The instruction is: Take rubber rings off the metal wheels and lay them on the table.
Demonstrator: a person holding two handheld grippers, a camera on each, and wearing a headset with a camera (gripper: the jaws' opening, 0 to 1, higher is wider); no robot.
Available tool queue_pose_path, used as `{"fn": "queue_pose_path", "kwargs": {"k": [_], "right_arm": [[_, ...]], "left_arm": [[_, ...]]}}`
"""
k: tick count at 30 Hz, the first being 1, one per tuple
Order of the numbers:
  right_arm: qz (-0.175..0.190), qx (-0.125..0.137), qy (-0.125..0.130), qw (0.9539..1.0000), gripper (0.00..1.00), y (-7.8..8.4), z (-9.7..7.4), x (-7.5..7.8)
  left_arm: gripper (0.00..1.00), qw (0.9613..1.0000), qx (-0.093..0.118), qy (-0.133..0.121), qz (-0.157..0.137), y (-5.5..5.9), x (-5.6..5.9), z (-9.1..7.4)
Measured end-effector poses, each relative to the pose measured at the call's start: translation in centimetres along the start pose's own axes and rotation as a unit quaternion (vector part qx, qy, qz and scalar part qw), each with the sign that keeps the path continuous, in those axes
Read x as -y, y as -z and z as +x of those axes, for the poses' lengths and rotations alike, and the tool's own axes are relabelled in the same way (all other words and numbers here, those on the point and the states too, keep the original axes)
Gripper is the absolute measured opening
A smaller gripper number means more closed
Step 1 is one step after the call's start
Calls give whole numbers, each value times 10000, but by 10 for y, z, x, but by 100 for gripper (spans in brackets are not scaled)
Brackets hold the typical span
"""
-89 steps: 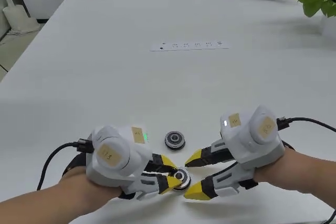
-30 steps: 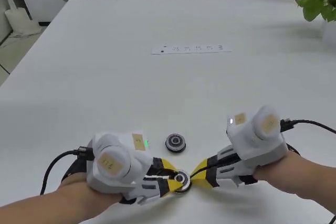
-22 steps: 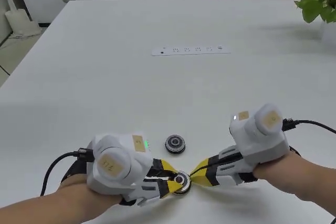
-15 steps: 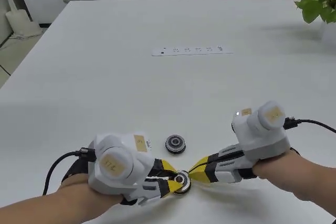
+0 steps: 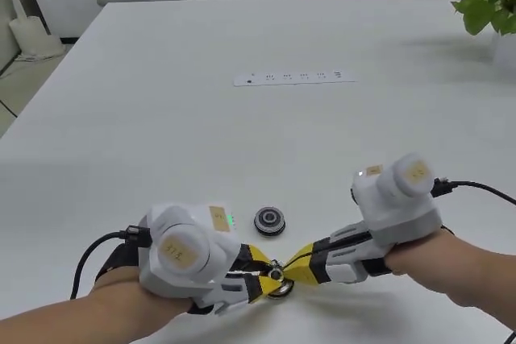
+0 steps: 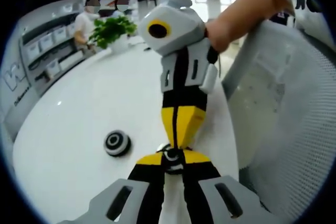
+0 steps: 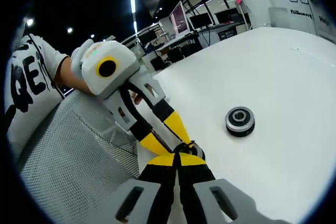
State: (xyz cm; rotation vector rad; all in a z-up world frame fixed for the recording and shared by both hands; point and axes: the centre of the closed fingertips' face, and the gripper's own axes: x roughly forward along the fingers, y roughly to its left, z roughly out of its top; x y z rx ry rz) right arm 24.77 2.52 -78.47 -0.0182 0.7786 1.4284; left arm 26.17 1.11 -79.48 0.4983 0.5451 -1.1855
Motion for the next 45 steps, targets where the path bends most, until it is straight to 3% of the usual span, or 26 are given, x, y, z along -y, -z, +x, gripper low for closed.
{"fn": "queue_pose_path", "kwargs": {"k": [1,3,6,11,18,36,45], "right_arm": [[-342,9,202,9992,0,-4,-2,8],[-129,-4,124,9998,0,-2,-3,5],[-168,-51,200,9996,0,3,-5,10],[-53,125,304,9994,0,-2,-12,17],[47,73,326,9994,0,4,-12,18],[86,75,328,9994,0,3,-12,19],[68,61,315,9995,0,2,-13,17]], "left_arm": [[12,10000,-25,-11,-16,1,-1,-1],[12,10000,5,-1,-19,2,-1,0],[12,10000,3,0,-12,2,-1,0],[12,10000,16,14,-20,2,-2,0],[13,10000,35,21,-30,2,-2,1],[17,10000,30,86,27,0,-3,0],[24,9997,8,238,109,1,5,-8]]}}
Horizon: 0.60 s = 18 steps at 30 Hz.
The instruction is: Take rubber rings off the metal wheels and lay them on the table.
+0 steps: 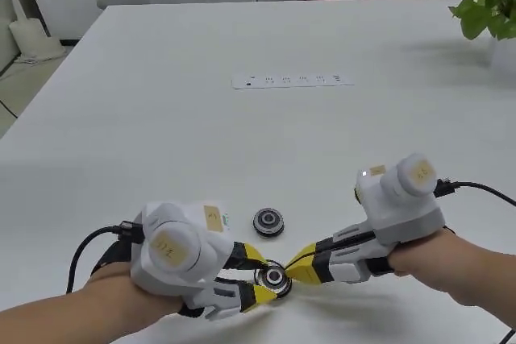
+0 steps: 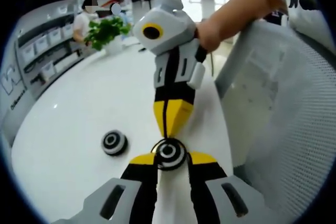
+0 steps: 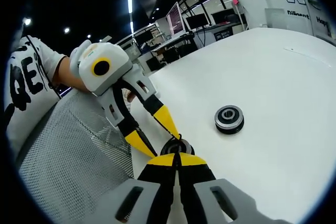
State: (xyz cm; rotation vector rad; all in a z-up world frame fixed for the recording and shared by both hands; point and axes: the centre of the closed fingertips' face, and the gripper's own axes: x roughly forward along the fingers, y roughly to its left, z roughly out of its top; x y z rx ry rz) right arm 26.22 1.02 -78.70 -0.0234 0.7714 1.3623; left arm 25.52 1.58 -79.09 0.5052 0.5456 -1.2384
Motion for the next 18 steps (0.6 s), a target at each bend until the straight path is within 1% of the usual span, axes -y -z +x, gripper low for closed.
{"fn": "queue_pose_path", "kwargs": {"k": [2,9,15,18], "right_arm": [[3,15,8,10000,0,-1,-1,0],[9,60,31,10000,0,-5,-3,1],[-26,53,42,10000,0,-6,-3,0],[-47,66,40,10000,0,-8,-4,-1]], "left_arm": [[25,10000,50,37,-63,-2,1,-3],[29,9998,171,46,-87,-9,3,-13],[32,9995,289,-8,-133,-13,3,-23],[33,9992,349,-76,-150,-15,1,-29]]}}
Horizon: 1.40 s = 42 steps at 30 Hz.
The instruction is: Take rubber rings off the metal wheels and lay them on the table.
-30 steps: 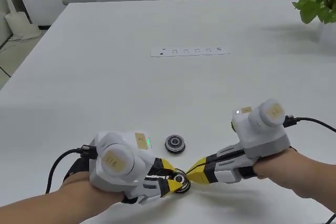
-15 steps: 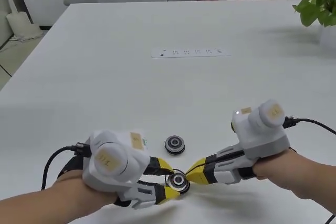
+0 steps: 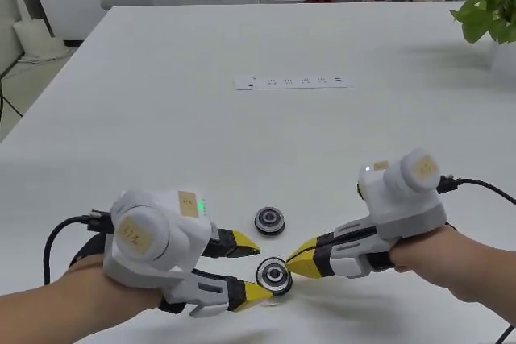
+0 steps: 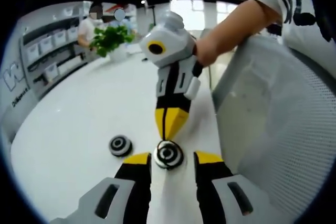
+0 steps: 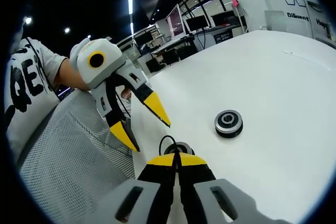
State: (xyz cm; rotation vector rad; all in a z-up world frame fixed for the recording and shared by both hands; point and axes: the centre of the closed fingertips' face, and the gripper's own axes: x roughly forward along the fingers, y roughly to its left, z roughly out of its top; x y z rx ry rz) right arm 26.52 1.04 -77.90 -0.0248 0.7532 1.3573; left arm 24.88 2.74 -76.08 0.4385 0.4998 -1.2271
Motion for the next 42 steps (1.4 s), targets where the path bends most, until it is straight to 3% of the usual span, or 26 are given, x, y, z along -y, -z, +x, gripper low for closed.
{"fn": "queue_pose_path", "kwargs": {"k": [12,26,42], "right_arm": [[-123,10,19,9999,0,-6,-1,-4],[-213,47,24,9998,0,-14,-1,-6],[-208,220,49,9995,0,-37,13,-6]], "left_arm": [[42,9995,213,-196,-153,-3,-3,-20],[51,9974,280,-531,-410,9,-16,-43],[55,9950,288,-746,-605,20,-17,-61]]}}
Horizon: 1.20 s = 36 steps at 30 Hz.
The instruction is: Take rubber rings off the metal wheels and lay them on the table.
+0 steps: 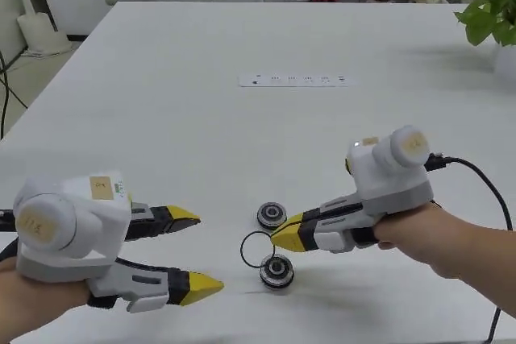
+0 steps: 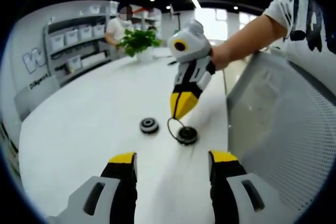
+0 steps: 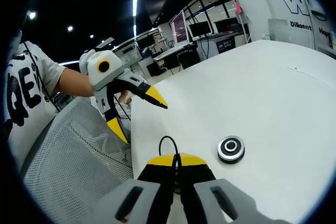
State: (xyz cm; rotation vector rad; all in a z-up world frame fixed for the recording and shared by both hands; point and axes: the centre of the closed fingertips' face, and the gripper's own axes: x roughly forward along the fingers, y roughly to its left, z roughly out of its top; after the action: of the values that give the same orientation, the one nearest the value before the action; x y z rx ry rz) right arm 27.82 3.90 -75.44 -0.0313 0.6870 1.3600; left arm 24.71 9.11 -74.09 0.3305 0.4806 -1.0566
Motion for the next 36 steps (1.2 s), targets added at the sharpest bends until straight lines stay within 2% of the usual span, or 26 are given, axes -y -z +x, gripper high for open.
{"fn": "queue_pose_path", "kwargs": {"k": [3,9,17,25,33,36], "right_arm": [[16,55,10,10000,0,-5,5,0],[3,2,47,10000,0,-5,18,0],[136,-36,249,9996,0,-1,31,7],[156,-259,356,9989,0,14,44,7],[85,-376,405,9984,0,22,47,6],[57,-374,434,9983,3,23,47,7]], "left_arm": [[56,10000,-20,-35,-12,2,-1,-3],[58,9999,-1,-147,-34,2,-6,-9],[59,9996,-10,-254,-93,7,-13,-15],[59,9996,-42,-244,-120,11,-13,-14],[58,9996,-85,-246,-116,13,-10,-14],[58,9996,-89,-243,-109,12,-8,-14]]}}
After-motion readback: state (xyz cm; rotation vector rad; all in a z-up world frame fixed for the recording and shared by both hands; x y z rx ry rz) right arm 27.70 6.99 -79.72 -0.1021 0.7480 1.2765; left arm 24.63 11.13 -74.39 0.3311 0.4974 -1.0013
